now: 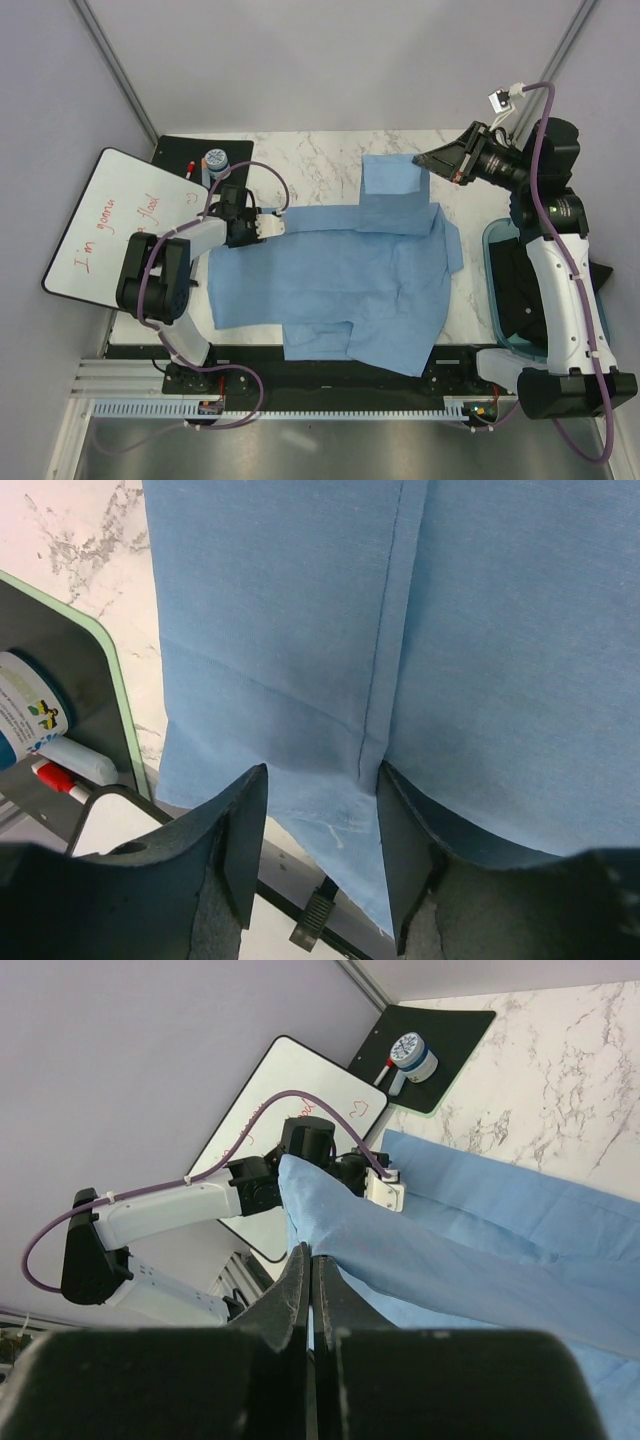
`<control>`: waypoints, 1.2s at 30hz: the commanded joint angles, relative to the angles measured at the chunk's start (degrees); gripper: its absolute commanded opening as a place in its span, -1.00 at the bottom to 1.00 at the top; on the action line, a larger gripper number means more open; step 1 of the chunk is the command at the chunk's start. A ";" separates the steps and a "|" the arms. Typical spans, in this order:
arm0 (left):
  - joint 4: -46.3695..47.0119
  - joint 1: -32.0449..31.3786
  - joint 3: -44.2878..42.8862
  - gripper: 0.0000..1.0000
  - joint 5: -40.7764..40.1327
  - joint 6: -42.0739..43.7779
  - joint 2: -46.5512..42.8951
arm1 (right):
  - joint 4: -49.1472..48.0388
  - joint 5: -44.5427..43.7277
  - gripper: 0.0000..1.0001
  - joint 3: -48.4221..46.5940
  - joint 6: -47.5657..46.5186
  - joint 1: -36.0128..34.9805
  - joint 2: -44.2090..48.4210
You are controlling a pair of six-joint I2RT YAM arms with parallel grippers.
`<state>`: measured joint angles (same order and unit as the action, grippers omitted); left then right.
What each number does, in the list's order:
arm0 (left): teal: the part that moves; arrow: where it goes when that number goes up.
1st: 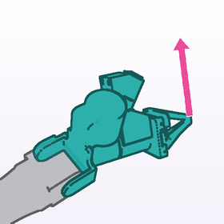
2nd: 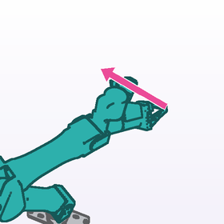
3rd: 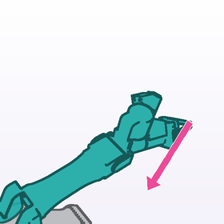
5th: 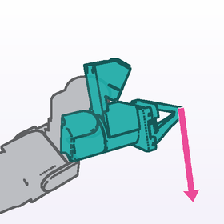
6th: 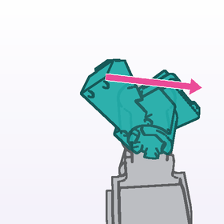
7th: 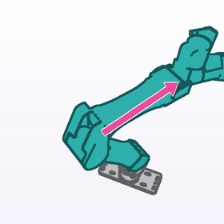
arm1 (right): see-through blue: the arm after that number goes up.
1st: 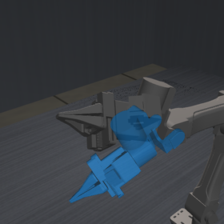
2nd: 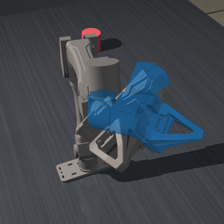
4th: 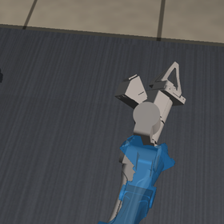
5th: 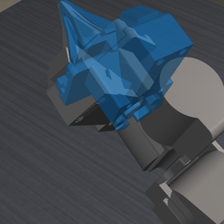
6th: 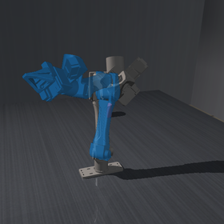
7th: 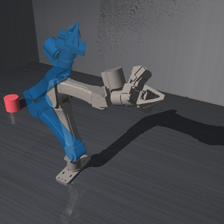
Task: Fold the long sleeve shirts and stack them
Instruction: Fold the shirt
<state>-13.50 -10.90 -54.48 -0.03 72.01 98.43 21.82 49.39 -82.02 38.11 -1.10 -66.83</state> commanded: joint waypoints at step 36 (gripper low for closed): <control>-4.69 1.84 0.43 -0.72 -0.41 6.06 -3.68 | 3.14 1.85 -1.00 12.58 2.32 0.40 9.79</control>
<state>-17.87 -9.58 -54.19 -0.95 77.67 93.95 24.91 50.68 -72.27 39.68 -0.89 -58.33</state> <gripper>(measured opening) 0.062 0.010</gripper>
